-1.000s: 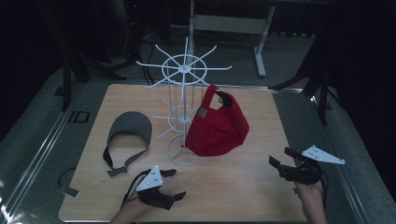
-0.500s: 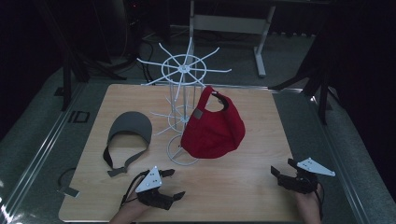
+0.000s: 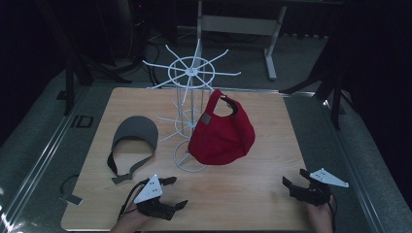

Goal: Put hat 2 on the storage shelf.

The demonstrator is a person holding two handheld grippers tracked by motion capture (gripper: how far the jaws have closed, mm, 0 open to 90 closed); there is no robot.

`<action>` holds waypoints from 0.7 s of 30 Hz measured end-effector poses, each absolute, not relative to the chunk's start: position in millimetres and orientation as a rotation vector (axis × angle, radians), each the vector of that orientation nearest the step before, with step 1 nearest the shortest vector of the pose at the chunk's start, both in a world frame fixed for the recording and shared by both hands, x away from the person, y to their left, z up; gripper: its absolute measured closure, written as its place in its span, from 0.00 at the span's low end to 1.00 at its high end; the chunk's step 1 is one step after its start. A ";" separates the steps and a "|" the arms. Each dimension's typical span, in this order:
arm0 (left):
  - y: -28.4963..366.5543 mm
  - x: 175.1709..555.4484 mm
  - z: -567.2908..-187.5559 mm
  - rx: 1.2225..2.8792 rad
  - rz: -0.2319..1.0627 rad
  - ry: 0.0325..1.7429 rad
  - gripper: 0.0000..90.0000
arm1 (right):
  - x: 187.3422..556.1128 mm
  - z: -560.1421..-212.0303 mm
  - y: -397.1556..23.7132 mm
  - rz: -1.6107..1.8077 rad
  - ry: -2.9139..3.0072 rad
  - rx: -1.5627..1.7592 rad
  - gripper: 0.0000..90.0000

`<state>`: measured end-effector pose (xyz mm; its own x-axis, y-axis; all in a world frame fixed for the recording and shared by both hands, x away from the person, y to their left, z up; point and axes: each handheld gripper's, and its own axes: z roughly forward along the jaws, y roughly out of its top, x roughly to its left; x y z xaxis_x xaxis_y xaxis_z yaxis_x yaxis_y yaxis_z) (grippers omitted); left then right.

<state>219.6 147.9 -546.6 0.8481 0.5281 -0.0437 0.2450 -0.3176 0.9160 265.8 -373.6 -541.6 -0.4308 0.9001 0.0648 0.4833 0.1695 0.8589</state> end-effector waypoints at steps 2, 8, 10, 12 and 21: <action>153.2 217.2 -546.5 1.911 0.322 0.591 0.16 | 265.5 -542.9 -374.5 1.201 1.974 1.312 0.18; 170.5 211.4 -547.3 1.905 0.360 0.641 0.16 | 266.7 -548.6 -375.6 1.204 1.952 1.322 0.18; 176.7 209.5 -547.9 1.903 0.371 0.657 0.16 | 267.5 -550.8 -375.1 1.191 1.960 1.326 0.18; 183.3 207.6 -549.1 1.896 0.382 0.658 0.16 | 267.8 -552.7 -374.2 1.186 1.962 1.326 0.18; 214.6 201.4 -552.0 1.889 0.446 0.740 0.16 | 266.7 -553.1 -373.4 1.203 1.942 1.324 0.18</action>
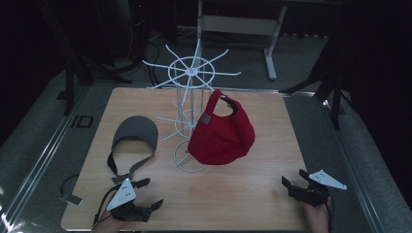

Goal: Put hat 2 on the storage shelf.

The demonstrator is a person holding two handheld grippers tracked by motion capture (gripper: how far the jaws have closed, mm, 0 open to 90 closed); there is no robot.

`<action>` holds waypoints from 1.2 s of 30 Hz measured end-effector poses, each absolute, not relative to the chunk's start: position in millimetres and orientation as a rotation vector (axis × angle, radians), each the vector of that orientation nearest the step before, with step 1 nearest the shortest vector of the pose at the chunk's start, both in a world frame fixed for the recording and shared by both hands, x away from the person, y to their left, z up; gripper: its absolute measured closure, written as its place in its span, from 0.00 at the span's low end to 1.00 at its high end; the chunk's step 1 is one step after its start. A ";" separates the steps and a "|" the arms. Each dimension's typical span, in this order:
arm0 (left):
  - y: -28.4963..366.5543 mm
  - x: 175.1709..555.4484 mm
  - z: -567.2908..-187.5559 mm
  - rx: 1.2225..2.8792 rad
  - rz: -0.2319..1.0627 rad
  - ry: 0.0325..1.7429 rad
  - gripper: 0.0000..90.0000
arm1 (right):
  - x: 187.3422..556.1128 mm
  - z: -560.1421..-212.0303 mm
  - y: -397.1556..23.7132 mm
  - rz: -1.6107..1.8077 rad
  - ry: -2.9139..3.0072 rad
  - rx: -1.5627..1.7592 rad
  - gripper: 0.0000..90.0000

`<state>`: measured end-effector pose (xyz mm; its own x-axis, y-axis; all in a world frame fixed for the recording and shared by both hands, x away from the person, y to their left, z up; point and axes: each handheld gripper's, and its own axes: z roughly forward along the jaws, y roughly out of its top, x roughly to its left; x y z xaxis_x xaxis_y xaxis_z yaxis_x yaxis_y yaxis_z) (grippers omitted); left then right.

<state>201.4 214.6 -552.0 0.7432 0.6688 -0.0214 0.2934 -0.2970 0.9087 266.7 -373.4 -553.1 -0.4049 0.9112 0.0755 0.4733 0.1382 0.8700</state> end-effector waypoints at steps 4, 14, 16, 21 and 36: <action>235.1 195.7 -548.1 1.861 0.492 0.826 0.16 | 266.7 -552.9 -373.7 1.209 1.944 1.322 0.18; 268.4 192.5 -546.9 1.740 0.757 1.191 0.16 | 266.1 -550.8 -374.1 1.224 1.935 1.313 0.18; 269.0 195.6 -548.5 1.749 0.785 1.262 0.16 | 266.1 -550.9 -374.1 1.223 1.935 1.313 0.17; 264.3 207.3 -552.7 1.793 0.714 1.382 0.11 | 266.4 -551.4 -374.4 1.229 1.939 1.316 0.18; 248.1 241.6 -558.6 1.844 0.755 1.553 0.09 | 267.3 -552.6 -373.3 1.217 1.947 1.323 0.18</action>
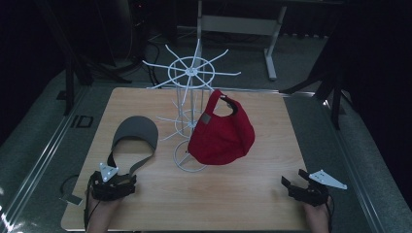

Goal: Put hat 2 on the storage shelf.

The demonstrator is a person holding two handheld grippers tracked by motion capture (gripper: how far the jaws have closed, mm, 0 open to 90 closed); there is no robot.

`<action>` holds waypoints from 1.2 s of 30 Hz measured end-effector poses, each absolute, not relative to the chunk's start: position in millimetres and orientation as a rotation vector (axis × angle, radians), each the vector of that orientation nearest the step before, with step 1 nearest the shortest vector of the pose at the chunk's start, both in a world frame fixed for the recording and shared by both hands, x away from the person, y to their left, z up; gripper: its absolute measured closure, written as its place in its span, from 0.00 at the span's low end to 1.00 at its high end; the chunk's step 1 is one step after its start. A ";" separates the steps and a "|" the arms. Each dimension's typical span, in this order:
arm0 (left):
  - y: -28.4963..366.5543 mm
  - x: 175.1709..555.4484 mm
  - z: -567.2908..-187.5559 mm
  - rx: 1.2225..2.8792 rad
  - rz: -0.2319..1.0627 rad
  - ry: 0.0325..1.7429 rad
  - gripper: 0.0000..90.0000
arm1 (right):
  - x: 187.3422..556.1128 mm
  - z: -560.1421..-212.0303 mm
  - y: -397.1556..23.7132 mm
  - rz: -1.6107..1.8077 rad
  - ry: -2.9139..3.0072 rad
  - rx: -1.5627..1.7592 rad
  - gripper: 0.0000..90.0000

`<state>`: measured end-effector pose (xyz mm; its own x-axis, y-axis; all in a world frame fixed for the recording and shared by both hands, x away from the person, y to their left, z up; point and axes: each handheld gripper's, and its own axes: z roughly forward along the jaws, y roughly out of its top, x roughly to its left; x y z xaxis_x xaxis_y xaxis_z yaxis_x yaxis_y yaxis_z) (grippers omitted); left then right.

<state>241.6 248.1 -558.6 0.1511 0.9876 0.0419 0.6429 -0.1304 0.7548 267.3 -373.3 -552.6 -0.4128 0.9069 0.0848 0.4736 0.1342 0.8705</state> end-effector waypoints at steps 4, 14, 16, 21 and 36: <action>246.1 247.0 -558.8 1.846 0.812 1.578 0.16 | 267.6 -552.8 -373.0 1.212 1.948 1.323 0.18; 252.6 254.4 -561.9 1.806 0.803 1.638 0.44 | 268.0 -552.8 -372.6 1.208 1.958 1.321 0.18; 254.6 254.0 -563.3 1.795 0.779 1.641 0.57 | 268.2 -552.9 -372.8 1.210 1.957 1.323 0.18; 257.5 254.4 -564.5 1.773 0.742 1.667 0.80 | 268.6 -552.8 -373.3 1.214 1.959 1.326 0.18; 265.2 247.7 -550.4 1.909 0.695 1.346 0.94 | 269.2 -552.1 -373.7 1.227 1.967 1.326 0.18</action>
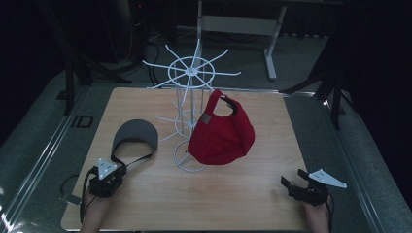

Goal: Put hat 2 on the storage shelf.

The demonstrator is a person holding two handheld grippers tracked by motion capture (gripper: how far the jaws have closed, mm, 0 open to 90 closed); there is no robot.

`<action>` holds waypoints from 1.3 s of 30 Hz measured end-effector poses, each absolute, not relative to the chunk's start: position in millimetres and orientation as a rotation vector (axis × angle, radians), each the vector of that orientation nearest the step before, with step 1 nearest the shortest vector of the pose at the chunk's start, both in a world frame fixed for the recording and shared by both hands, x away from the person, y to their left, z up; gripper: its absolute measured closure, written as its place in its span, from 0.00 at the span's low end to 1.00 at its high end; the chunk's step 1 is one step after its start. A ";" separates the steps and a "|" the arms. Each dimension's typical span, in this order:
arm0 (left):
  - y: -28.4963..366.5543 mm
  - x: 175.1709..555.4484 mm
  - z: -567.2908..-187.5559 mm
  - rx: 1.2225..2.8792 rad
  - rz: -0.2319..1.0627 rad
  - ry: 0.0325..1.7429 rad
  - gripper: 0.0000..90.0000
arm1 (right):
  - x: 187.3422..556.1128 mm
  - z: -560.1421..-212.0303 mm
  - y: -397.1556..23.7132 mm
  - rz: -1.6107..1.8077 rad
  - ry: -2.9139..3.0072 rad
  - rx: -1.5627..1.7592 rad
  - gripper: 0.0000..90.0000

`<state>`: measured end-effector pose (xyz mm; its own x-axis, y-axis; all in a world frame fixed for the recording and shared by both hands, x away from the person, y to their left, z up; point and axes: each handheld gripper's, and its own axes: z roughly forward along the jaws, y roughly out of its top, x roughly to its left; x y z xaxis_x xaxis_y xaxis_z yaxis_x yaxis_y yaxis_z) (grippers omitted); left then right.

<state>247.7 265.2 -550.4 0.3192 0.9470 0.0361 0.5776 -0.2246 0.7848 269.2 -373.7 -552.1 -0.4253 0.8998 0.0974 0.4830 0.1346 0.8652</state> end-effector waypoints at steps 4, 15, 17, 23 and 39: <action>266.3 246.2 -545.0 1.948 0.700 1.218 0.94 | 269.1 -552.2 -374.1 1.231 1.967 1.329 0.18; 272.8 251.8 -516.6 1.971 0.710 0.945 0.94 | 269.4 -552.9 -375.4 1.240 1.974 1.340 0.18; 272.7 252.0 -509.4 1.967 0.714 0.925 0.94 | 269.3 -552.6 -375.9 1.243 1.972 1.341 0.18; 273.1 251.2 -484.9 1.941 0.740 0.860 0.94 | 269.1 -552.8 -376.6 1.248 1.968 1.347 0.18; 266.4 242.2 -409.3 1.848 0.780 0.696 0.94 | 269.6 -553.2 -376.9 1.259 1.971 1.353 0.18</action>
